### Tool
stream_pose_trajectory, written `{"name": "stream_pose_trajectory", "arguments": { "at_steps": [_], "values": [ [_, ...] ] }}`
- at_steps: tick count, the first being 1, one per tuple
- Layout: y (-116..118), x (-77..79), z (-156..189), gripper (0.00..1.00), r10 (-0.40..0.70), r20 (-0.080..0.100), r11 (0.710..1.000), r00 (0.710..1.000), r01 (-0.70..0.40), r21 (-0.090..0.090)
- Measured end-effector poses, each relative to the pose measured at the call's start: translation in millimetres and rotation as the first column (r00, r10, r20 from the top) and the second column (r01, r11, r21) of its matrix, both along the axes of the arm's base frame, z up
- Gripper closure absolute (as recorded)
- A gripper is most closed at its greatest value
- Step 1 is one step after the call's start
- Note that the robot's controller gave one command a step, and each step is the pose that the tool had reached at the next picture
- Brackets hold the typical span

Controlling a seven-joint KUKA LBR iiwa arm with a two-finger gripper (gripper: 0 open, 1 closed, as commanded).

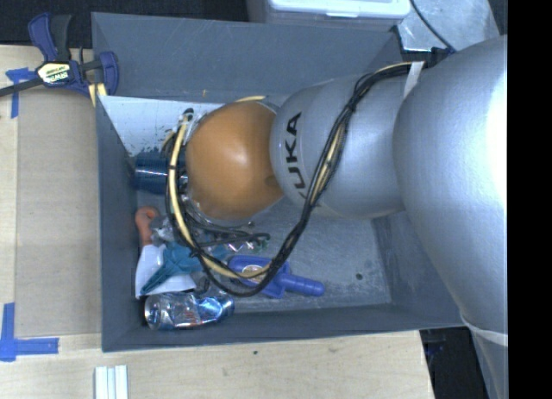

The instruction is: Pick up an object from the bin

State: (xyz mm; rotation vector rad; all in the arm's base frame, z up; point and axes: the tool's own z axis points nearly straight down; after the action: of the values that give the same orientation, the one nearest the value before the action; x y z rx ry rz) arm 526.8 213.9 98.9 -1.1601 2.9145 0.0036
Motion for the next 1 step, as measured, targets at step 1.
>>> {"name": "stream_pose_trajectory", "arguments": {
  "at_steps": [1],
  "values": [
    [-3.0, 41.1, -28.8, 0.0, 0.083, 0.01, 0.997, 0.996, -0.083, 0.003]
  ]
}}
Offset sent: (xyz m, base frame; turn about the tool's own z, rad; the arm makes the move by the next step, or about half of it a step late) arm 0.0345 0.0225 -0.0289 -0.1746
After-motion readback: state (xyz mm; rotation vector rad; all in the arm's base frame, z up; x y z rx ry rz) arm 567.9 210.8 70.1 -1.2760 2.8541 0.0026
